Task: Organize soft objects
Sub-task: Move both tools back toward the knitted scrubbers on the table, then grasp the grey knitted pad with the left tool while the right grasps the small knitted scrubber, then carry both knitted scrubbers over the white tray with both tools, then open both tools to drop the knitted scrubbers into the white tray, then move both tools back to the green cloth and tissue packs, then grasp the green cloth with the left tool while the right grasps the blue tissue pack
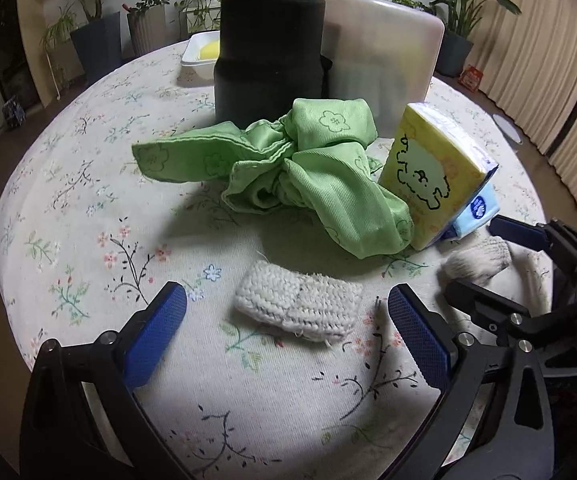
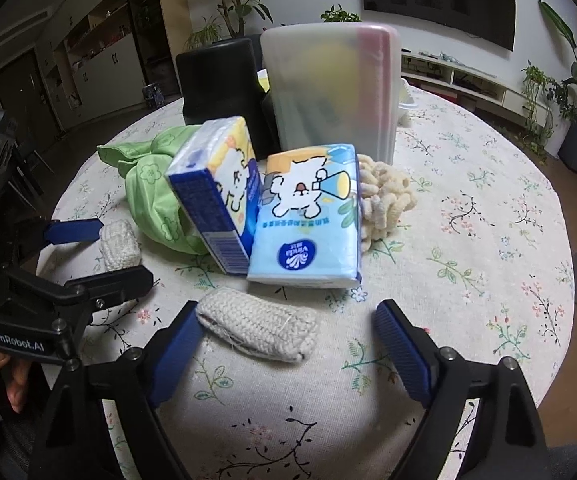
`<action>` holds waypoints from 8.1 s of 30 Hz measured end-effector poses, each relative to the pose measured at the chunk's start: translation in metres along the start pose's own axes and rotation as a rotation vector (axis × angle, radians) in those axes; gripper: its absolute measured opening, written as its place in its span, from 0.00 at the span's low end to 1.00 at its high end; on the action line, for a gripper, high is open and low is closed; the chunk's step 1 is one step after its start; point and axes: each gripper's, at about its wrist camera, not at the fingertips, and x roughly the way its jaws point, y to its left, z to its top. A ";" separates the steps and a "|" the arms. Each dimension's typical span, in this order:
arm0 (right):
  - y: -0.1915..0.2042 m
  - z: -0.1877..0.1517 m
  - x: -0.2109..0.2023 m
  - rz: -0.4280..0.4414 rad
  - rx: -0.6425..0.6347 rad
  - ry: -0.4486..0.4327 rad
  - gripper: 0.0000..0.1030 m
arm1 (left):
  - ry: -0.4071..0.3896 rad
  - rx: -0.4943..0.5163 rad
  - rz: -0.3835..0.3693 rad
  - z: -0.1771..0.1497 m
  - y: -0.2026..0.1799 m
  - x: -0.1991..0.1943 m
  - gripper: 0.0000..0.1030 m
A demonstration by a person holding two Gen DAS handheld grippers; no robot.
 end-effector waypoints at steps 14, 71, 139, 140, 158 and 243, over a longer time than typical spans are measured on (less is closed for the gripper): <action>0.011 -0.001 0.003 -0.040 -0.041 0.014 0.92 | -0.011 0.010 0.062 -0.002 -0.005 0.003 1.00; -0.112 0.063 -0.082 -0.002 0.019 0.028 0.46 | -0.100 -0.048 -0.059 0.056 0.063 -0.089 0.49; -0.081 0.335 0.207 -0.002 -0.514 0.277 0.65 | 0.109 0.313 -0.189 0.282 0.036 0.155 0.81; -0.082 0.335 0.206 -0.003 -0.510 0.274 0.68 | 0.097 0.305 -0.189 0.285 0.039 0.153 0.86; -0.127 0.351 0.147 0.012 -0.309 0.104 1.00 | -0.144 0.138 -0.148 0.296 0.084 0.084 1.00; -0.037 0.020 -0.012 0.070 0.064 -0.045 0.89 | -0.009 -0.197 0.017 0.054 0.017 0.032 1.00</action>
